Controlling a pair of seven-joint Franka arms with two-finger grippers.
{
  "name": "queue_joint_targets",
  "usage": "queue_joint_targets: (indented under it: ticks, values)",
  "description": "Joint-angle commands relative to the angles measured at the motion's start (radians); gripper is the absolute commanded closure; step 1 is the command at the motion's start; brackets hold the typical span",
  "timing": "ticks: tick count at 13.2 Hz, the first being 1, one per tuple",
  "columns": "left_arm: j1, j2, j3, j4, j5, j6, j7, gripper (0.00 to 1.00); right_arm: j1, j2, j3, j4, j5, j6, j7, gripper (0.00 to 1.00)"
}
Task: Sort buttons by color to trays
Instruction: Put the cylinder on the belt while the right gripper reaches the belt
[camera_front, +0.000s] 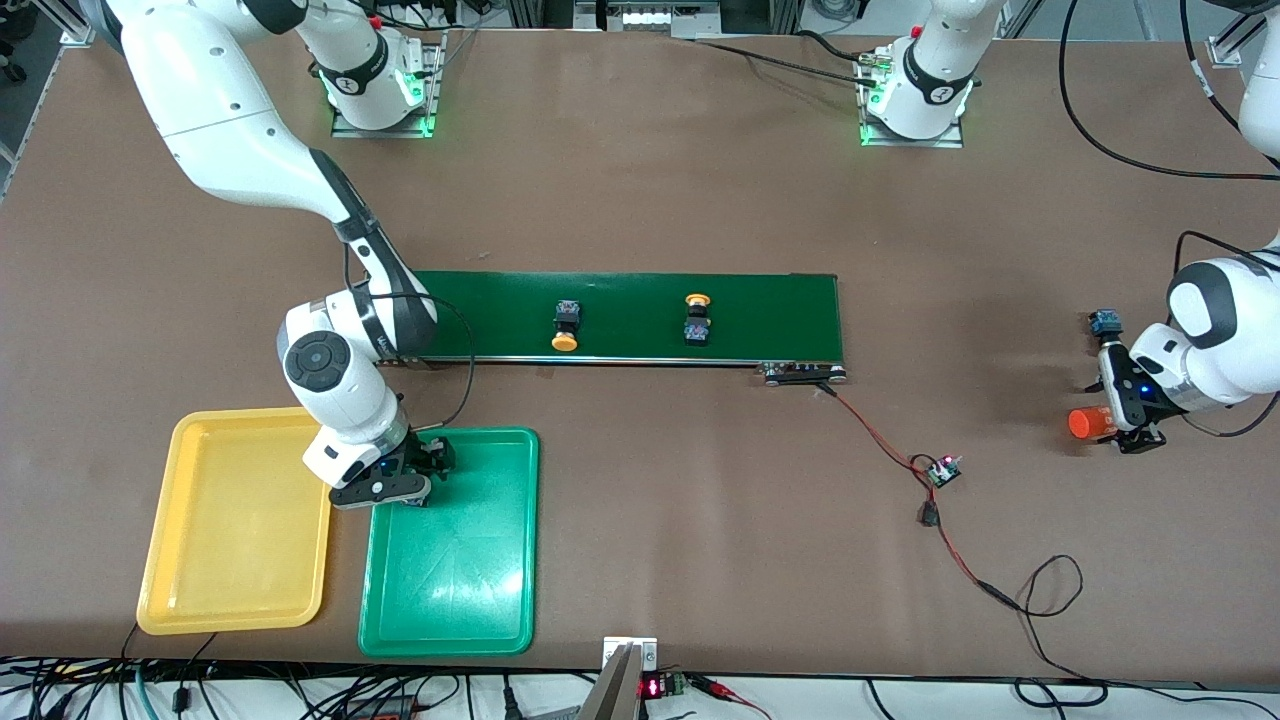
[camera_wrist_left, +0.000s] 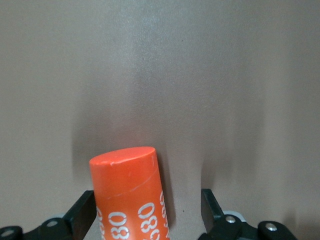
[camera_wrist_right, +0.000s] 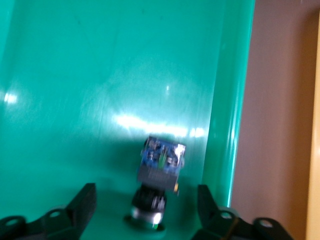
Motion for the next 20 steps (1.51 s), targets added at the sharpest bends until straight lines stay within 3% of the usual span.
queue_joint_targets:
  ticks: [1,3,6,9,13,16,20]
  values:
    - [0.004,0.009,-0.007,0.026,-0.004,-0.005,0.057,0.68,0.007,-0.185,0.058,-0.004,0.12,-0.338,0.044,0.0]
    - [-0.001,-0.021,-0.008,0.023,-0.008,-0.017,0.057,0.99,0.013,-0.3,0.059,0.061,0.201,-0.613,0.04,0.0]
    - [-0.022,-0.104,-0.008,-0.019,-0.021,-0.029,-0.006,1.0,0.007,-0.453,0.058,0.106,0.222,-0.938,0.043,0.0]
    - [-0.073,-0.254,-0.008,-0.105,-0.025,-0.158,-0.24,1.0,-0.046,-0.535,0.048,0.106,0.239,-1.189,0.047,0.0]
    - [-0.166,-0.383,-0.008,-0.191,-0.071,-0.239,-0.498,1.0,-0.093,-0.563,0.048,0.106,0.239,-1.217,0.043,0.0]
    - [-0.287,-0.445,-0.008,-0.236,-0.071,-0.239,-0.462,1.0,-0.093,-0.541,0.052,0.129,0.248,-1.203,0.031,0.0]
    - [-0.455,-0.514,-0.039,-0.299,-0.076,-0.238,-0.388,1.0,-0.015,-0.532,0.056,0.146,0.252,-1.113,0.045,0.0]
